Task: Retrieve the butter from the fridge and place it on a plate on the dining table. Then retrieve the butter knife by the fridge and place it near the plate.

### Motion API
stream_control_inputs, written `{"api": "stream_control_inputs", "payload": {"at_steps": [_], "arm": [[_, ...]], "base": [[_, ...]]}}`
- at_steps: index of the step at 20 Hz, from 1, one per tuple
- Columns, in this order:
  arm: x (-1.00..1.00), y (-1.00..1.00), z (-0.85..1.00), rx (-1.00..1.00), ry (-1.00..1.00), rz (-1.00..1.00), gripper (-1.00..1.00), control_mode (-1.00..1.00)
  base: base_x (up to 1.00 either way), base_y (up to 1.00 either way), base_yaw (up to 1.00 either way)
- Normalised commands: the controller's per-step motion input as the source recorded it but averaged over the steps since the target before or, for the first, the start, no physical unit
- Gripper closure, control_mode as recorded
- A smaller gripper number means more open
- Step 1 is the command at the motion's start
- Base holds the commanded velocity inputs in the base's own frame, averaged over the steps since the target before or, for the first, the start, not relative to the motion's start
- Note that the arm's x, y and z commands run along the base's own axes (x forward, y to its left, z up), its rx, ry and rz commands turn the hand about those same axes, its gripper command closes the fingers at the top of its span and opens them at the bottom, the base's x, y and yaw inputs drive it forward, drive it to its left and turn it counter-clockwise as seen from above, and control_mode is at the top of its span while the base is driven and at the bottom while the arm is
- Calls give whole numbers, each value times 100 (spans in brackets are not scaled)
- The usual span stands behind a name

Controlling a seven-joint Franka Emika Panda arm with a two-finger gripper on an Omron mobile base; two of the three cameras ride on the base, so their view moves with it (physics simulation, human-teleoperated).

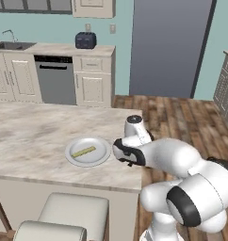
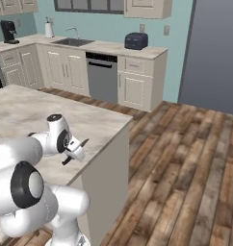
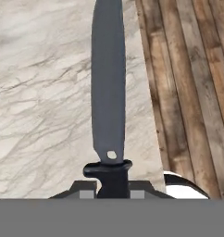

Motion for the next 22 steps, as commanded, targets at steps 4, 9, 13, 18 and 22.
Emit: {"api": "stream_control_inputs", "payload": {"at_steps": [4,9,13,18,22], "arm": [[34,0,-34,-5,3,0,100,-100],[36,0,-21,-2,10,0,100,-100],[49,0,-11,0,2,0,100,-100],[46,0,-6,0,0,0,100,-100],[32,4,-8,0,0,0,100,-100]], "base": [[0,0,0],[0,0,0],[0,0,0],[0,0,0],[0,0,0]]}}
